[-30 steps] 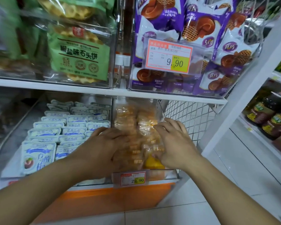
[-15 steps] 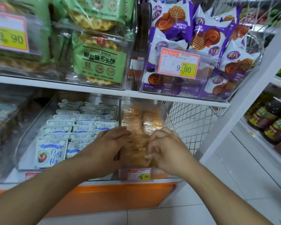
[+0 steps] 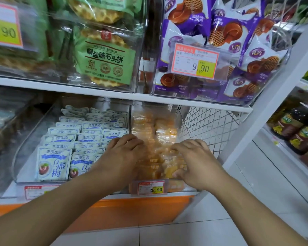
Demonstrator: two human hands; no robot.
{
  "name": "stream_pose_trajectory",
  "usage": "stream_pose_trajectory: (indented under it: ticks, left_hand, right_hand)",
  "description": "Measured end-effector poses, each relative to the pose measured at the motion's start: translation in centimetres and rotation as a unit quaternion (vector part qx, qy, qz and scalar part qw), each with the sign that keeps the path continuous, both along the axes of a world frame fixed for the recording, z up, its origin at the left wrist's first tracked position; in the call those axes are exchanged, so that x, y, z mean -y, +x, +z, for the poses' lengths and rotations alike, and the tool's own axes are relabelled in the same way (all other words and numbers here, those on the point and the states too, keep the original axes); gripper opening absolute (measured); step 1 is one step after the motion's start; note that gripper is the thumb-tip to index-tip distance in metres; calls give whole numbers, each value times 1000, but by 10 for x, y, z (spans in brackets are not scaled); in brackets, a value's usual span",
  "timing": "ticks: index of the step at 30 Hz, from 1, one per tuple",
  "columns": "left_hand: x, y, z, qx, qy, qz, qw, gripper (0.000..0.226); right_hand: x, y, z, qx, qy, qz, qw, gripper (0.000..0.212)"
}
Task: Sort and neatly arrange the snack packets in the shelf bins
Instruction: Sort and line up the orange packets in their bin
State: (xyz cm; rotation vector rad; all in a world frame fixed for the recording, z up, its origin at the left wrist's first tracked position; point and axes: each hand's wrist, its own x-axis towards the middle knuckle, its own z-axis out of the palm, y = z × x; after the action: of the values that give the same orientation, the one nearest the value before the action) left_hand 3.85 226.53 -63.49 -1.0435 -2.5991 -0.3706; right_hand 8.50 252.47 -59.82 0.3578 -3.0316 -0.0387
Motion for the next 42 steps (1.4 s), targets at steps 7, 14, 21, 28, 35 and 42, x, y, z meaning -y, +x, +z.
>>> stream_pose_trajectory:
  ticks: [7, 14, 21, 28, 35, 42]
  left_hand:
    - [0, -3, 2, 26, 15, -3, 1000, 60]
    - [0, -1, 2, 38, 21, -9, 999, 60]
    - [2, -4, -1, 34, 18, -15, 999, 59]
    - [4, -4, -1, 31, 16, -23, 999, 60]
    - [2, -3, 0, 37, 9, -15, 999, 60]
    - [-1, -2, 0, 30, -5, 6, 1000, 59]
  right_hand:
    - [2, -14, -6, -11, 56, -4, 998, 70]
    - [-2, -21, -4, 28, 33, -1, 999, 96]
    - [-4, -20, -4, 8, 20, 22, 1000, 69]
    - [-1, -20, -2, 36, 32, 8, 999, 65]
    - [1, -20, -3, -40, 93, -11, 995, 73]
    - [-5, -16, -3, -24, 58, -14, 998, 91]
